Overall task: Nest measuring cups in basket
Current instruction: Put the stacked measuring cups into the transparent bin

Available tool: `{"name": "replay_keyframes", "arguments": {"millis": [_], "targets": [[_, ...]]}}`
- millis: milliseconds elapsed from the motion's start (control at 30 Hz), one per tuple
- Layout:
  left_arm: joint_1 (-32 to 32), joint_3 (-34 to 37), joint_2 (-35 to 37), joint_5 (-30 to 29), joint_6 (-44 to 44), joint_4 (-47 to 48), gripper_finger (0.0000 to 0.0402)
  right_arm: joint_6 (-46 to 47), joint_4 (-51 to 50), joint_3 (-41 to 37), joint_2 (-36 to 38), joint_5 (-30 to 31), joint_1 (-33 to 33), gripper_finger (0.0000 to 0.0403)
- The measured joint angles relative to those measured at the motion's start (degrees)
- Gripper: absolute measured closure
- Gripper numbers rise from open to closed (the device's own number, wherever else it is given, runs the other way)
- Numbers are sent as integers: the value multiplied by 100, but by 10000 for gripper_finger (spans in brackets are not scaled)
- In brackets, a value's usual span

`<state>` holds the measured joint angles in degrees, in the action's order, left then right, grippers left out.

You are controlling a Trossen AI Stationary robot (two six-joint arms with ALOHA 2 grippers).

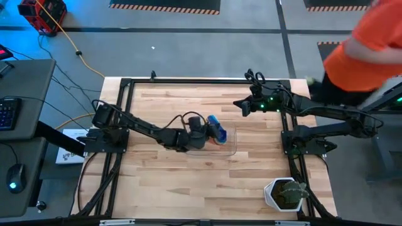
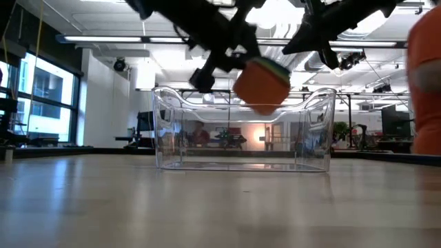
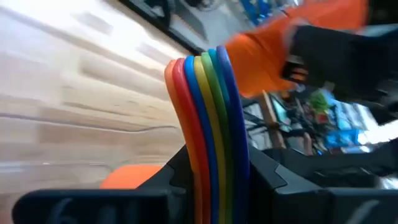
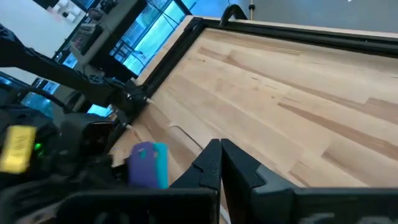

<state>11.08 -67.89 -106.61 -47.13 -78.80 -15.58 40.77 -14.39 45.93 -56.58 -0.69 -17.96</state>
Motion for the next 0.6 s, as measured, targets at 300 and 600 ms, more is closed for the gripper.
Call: {"name": "replay_keyframes", "arguments": {"millis": [300, 600], "targets": [[-38, 378, 0, 26, -433, -131, 331, 112, -2, 0, 0, 153, 0, 402], [-8, 341, -438, 96, -346, -541, 331, 184, -1, 0, -2, 355, 0, 402]]}}
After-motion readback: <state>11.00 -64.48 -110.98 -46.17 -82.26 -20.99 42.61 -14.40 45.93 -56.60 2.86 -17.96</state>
